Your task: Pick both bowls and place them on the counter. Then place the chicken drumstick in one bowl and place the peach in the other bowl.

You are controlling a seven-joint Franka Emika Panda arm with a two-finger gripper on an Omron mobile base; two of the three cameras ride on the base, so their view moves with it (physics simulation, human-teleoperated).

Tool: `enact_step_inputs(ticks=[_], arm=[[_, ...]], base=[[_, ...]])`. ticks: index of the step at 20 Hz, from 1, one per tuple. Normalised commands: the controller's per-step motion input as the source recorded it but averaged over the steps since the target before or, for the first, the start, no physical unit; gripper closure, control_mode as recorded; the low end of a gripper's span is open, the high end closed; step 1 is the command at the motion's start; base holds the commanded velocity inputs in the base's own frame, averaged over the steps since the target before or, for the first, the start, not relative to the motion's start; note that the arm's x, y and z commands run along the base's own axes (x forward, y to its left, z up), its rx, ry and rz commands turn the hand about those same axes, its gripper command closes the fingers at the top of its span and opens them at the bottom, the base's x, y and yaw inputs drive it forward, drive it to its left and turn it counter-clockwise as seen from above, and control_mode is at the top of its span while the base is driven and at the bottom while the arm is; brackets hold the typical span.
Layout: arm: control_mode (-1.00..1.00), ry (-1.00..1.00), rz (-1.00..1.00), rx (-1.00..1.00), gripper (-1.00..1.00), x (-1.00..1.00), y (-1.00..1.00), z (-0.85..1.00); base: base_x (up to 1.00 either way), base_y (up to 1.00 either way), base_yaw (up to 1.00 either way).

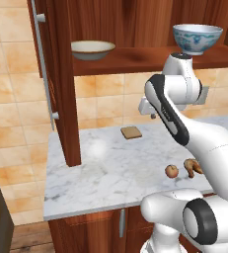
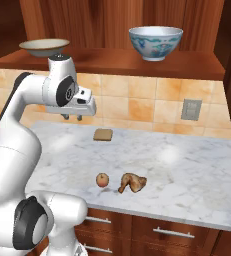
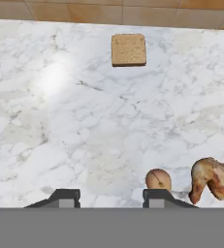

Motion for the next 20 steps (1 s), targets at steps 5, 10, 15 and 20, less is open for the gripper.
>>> enact_step_inputs(ticks=[5, 10, 15, 20], arm=[[-1.00, 0.01, 0.00, 0.00, -1.00, -0.01, -0.06, -0.04], [-1.00, -0.12, 0.04, 0.00, -1.00, -0.09, -0.50, -0.06], [-1.00, -0.36, 0.05, -0.05, -1.00, -0.26, -0.50, 0.43], [-1.00, -0.34, 0.07, -0.04, -1.00, -0.28, -0.43, 0.61]], base=[[0.00, 0.00, 0.00], [0.00, 0.00, 0.00], [0.00, 0.00, 0.00], [0.00, 0.00, 0.00]])
